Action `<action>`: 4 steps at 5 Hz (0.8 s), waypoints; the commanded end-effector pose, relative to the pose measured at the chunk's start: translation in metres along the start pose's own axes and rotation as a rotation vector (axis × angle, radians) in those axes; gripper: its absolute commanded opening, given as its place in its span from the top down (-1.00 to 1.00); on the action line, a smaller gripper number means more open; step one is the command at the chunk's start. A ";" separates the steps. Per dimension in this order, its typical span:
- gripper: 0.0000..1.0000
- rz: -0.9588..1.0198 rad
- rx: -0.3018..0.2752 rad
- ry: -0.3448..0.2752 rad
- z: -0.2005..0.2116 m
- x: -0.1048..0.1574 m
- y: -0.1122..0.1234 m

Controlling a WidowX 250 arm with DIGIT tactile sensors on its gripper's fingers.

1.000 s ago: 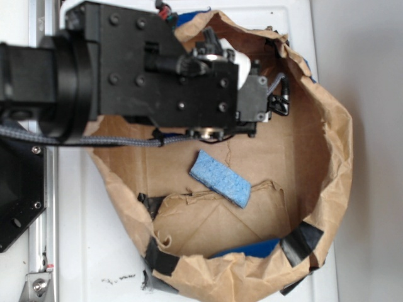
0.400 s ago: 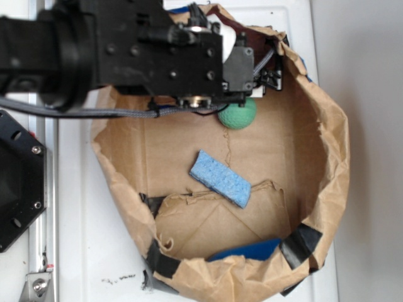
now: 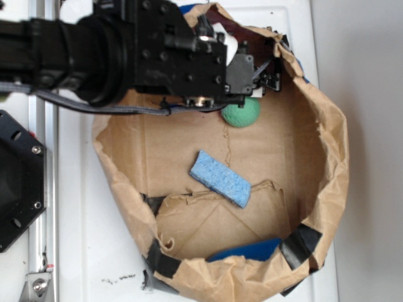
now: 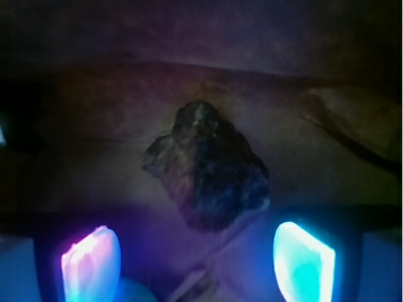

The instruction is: Grab the rock.

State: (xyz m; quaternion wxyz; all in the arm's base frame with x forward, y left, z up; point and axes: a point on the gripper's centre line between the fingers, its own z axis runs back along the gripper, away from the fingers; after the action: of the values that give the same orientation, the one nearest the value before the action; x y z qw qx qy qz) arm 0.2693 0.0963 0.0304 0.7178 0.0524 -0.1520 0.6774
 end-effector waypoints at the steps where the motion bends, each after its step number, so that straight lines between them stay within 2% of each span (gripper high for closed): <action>1: 1.00 0.019 -0.017 -0.001 0.000 -0.013 0.001; 4: 1.00 0.020 -0.017 0.009 0.004 -0.012 -0.001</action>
State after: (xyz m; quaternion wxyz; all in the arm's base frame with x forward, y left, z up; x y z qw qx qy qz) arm 0.2709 0.0940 0.0260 0.7049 0.0463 -0.1472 0.6923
